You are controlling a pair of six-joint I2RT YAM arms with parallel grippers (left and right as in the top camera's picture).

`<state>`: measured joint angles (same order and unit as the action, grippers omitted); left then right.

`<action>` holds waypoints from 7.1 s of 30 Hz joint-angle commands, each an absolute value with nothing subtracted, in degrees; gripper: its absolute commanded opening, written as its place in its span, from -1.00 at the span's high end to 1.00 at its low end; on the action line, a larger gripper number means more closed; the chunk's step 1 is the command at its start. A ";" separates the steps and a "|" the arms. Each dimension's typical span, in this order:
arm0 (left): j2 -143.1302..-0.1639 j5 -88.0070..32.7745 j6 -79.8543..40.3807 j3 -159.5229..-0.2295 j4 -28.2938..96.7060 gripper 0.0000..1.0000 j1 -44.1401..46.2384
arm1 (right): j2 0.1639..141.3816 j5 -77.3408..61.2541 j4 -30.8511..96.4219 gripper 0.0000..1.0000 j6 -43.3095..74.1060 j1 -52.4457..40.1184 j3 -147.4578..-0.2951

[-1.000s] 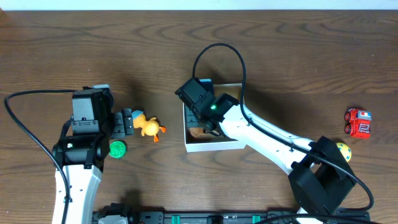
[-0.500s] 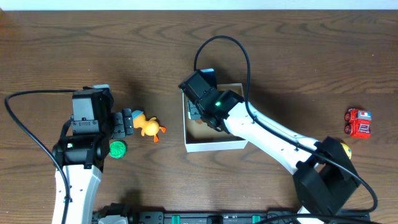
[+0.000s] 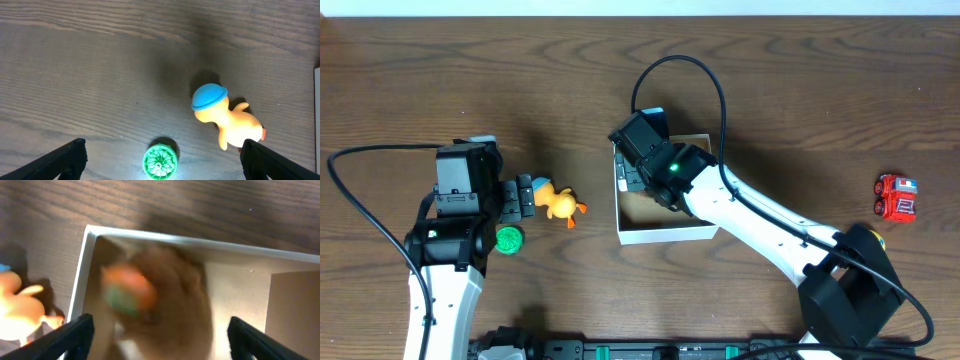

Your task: Pack container

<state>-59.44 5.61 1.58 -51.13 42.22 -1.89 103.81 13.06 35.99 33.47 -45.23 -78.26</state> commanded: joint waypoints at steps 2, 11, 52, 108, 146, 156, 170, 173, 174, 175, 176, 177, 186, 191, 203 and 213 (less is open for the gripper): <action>-59.59 6.50 2.33 -52.29 42.41 -0.96 -2.24 | 102.28 11.33 36.40 -0.83 32.91 -45.06 -78.37; -59.59 6.50 2.33 -52.29 42.41 -0.96 -2.24 | 100.27 13.52 36.21 -0.58 32.53 -44.40 -78.39; -59.59 6.50 2.33 -52.29 42.41 -0.96 -2.24 | 85.19 15.86 65.54 -0.68 34.54 1.67 -77.45; -59.59 6.50 2.33 -52.29 42.41 -0.96 -2.24 | 103.37 0.14 32.82 0.97 14.06 -36.01 -77.47; -59.59 6.50 2.35 -52.29 42.41 -0.96 -2.24 | 101.58 -4.47 20.73 0.97 17.08 -43.03 -59.86; -59.59 6.50 2.33 -52.29 42.41 -0.96 -2.24 | 101.58 1.10 11.90 0.96 17.08 -42.65 -59.92; -59.59 6.50 2.35 -52.29 42.41 -0.96 -2.24 | 88.68 4.93 23.88 0.73 13.13 -38.46 -59.94; -59.59 6.50 2.33 -52.29 42.41 -0.96 -2.24 | 81.19 4.95 26.96 0.56 13.23 -36.12 -59.94; -59.59 6.50 2.33 -52.29 42.41 -0.96 -2.24 | 78.35 5.02 28.40 0.45 13.72 -34.96 -59.94; -59.59 6.50 2.33 -52.29 42.41 -0.96 -2.24 | 76.38 5.26 29.50 0.40 14.55 -33.91 -59.94; -59.59 6.50 2.33 -52.29 42.44 -0.96 -2.24 | 73.43 5.89 31.27 0.36 16.19 -32.03 -59.94; -59.59 6.50 2.33 -52.29 42.44 -0.96 -2.24 | 70.98 6.28 32.86 0.31 17.28 -30.02 -59.94; -59.59 6.50 2.35 -52.29 42.41 -0.96 -2.24 | 64.07 9.39 49.82 -0.11 25.96 -3.81 -59.86; -59.59 6.50 2.33 -52.29 42.41 -0.96 -2.24 | 69.73 9.43 52.99 -0.56 26.74 11.03 -59.66; -59.59 6.50 2.33 -52.29 42.41 -0.96 -2.24 | 86.15 0.80 43.11 -0.78 20.43 27.77 -59.68; -59.59 6.50 2.35 -52.29 42.41 -0.96 -2.24 | 86.15 2.55 33.93 -0.80 12.75 28.56 -60.80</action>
